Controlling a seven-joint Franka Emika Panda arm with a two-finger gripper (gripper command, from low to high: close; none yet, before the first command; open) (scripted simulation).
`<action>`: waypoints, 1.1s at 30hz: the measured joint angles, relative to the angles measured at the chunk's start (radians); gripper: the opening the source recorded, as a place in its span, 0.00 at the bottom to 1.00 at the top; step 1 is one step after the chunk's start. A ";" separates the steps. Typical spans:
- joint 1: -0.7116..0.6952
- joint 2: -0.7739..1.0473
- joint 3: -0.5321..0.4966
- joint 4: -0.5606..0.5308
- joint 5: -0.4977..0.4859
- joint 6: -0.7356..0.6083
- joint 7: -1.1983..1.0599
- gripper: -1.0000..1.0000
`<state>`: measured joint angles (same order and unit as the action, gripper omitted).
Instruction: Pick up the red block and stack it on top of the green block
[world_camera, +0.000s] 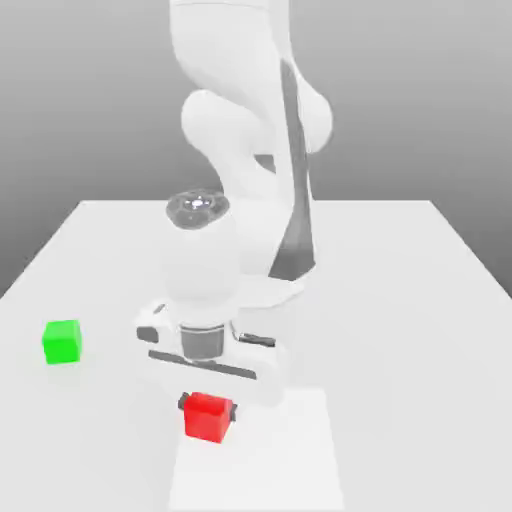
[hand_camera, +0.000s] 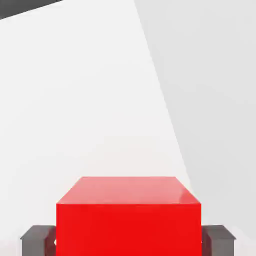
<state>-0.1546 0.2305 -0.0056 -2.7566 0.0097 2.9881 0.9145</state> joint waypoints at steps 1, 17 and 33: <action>0.000 0.000 0.000 0.000 -0.001 0.000 0.001 0.00; -0.236 -0.288 -0.153 -0.040 -0.054 -0.249 -0.032 0.00; -0.495 -0.145 -0.320 -0.039 0.098 -0.113 -0.241 1.00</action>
<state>-0.6501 0.0854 -0.3252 -2.7953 0.1076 2.8746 0.6735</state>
